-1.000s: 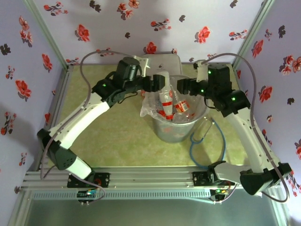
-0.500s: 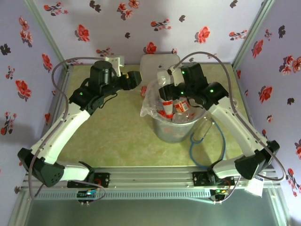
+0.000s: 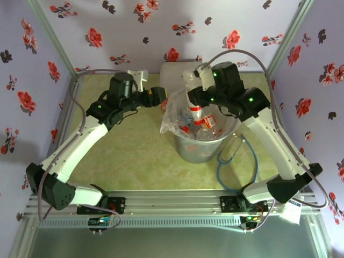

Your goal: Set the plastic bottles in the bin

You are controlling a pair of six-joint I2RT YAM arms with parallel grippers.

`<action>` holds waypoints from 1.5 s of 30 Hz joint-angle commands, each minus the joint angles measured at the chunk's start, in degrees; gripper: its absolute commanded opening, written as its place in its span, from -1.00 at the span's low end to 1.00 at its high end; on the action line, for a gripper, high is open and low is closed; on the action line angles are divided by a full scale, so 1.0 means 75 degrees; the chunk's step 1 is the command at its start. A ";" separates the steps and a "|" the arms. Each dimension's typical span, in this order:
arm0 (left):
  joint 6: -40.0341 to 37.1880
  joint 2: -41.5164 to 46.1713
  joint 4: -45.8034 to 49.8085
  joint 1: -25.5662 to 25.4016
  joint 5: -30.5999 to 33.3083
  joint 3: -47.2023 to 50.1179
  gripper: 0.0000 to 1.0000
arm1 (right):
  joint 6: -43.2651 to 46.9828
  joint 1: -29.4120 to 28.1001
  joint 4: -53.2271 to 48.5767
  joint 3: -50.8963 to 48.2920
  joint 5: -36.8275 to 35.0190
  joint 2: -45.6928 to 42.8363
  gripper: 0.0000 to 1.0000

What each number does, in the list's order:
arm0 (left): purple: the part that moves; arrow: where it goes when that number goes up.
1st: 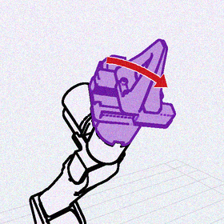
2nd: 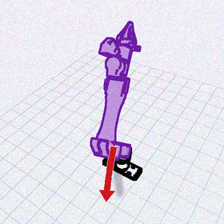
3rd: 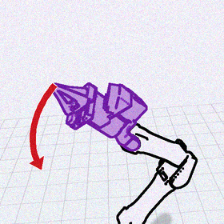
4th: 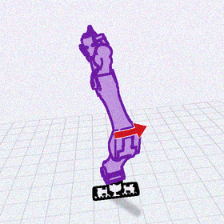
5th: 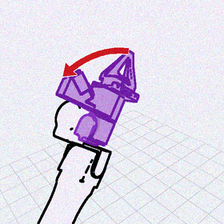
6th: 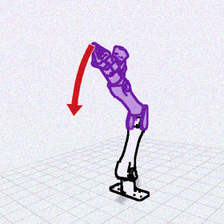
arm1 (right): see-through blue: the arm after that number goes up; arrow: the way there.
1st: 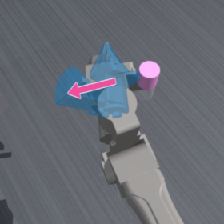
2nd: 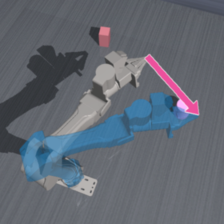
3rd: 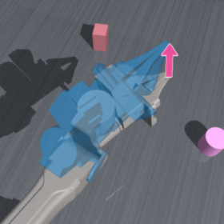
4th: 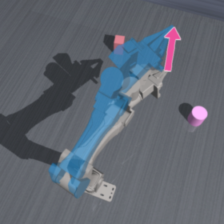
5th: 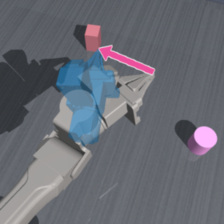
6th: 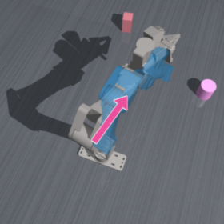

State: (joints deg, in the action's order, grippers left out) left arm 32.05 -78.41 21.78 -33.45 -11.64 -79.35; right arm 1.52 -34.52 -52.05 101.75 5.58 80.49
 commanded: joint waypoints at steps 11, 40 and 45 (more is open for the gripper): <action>0.0737 -0.0191 -0.0581 0.1008 0.0724 0.0897 0.58 | 0.1528 -0.0334 -0.1828 -0.0193 0.0044 0.0780 -0.21; 0.2587 -0.2151 -0.2467 0.1648 0.1150 0.1803 0.63 | 0.1169 -0.0448 -0.1774 -0.0610 -0.0686 -0.0197 -0.30; 0.2576 -0.2143 -0.2477 0.1648 0.1224 0.1820 0.62 | 0.1174 -0.0448 -0.1490 -0.0381 -0.0862 -0.0622 -0.31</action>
State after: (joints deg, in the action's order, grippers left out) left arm 50.68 -94.35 4.71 -21.47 -4.19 -66.19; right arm 11.40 -37.52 -60.86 96.42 1.30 78.39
